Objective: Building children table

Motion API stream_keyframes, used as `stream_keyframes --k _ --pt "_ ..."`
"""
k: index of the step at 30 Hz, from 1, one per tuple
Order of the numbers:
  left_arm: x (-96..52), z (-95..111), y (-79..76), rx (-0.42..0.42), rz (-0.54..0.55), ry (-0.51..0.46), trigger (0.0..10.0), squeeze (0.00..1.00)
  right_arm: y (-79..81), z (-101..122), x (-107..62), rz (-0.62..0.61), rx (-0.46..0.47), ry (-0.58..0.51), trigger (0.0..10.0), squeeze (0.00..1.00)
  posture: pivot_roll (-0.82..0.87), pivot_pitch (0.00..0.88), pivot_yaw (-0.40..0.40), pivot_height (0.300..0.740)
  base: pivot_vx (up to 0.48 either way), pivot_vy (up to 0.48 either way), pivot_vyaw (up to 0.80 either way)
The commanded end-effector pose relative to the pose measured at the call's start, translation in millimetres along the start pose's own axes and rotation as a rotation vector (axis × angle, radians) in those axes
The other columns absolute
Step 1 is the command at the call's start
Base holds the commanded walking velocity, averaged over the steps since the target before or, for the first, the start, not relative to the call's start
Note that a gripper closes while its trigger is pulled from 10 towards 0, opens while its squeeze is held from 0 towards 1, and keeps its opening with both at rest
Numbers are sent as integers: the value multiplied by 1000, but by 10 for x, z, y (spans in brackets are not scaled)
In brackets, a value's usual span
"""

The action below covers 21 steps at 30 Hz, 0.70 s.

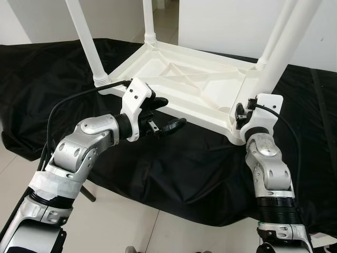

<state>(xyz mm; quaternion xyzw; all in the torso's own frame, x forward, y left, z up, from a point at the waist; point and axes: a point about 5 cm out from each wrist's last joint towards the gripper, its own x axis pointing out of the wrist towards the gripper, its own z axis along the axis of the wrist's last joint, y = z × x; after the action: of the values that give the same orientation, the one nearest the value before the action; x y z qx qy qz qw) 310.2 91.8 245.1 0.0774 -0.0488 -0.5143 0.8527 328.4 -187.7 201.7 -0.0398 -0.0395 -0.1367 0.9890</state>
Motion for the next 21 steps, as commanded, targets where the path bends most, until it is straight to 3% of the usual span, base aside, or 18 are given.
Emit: stream_keyframes --k 1,5,18,19,21 --pt "-29 -12 -20 3 -42 13 10000 0 -184 -387 -64 -149 -38 167 10000 0 -114 117 84 740 0 0 0" --pt "-24 -8 -19 3 -45 13 10000 0 -250 -444 -89 -311 45 201 10000 0 -111 120 90 740 0 0 0" --pt "-26 -12 -24 2 -44 15 10000 0 -228 -393 -71 -359 37 189 10000 0 -110 122 89 740 0 0 0" --pt "-25 -12 -24 2 -44 15 10000 0 -210 -389 -67 -343 47 183 10000 1000 -110 122 89 740 0 0 0" --pt "-26 -11 -23 2 -44 15 10000 0 -182 -362 -59 -318 50 164 10000 1000 -110 123 89 740 0 0 0"
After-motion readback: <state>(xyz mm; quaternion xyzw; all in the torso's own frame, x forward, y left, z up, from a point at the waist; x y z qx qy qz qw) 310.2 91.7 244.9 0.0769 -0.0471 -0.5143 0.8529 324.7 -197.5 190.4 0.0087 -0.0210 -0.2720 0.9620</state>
